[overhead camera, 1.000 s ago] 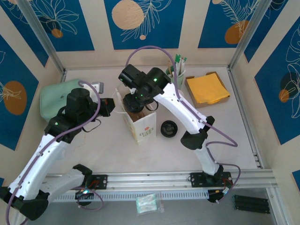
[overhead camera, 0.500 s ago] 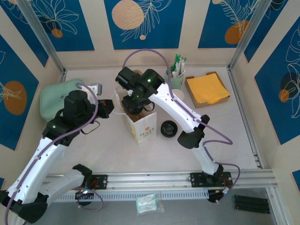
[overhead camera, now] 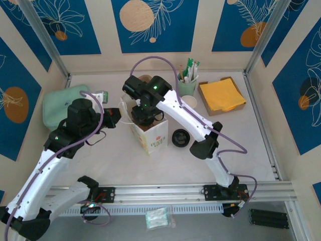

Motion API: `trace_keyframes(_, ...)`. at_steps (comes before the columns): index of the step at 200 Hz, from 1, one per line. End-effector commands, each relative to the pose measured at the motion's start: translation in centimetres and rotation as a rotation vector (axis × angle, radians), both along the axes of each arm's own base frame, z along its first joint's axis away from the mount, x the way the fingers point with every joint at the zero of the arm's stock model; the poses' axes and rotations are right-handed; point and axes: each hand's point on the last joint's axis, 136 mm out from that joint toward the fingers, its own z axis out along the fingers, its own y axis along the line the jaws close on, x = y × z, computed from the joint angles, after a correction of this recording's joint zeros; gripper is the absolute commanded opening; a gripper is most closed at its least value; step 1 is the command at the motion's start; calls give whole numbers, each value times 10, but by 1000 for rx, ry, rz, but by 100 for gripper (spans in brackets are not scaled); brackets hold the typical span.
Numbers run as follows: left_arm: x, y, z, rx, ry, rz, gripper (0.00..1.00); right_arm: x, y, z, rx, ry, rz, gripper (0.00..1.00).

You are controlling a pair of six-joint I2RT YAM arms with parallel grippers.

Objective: Pack the takeout coffee

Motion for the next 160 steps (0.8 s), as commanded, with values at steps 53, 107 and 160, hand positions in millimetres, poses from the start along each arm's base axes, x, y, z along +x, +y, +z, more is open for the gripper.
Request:
trace_keyframes(53,-3,5,-3,0,6,11,0,-35,-37,3,-113,102,32,61)
trace_keyframes(107,-3,5,-6,4,11,10,0,-46,-40,-1,-122,144,59,61)
trace_keyframes(160,-3,5,-9,6,13,11,0,-51,-43,-12,-162,175,78,61)
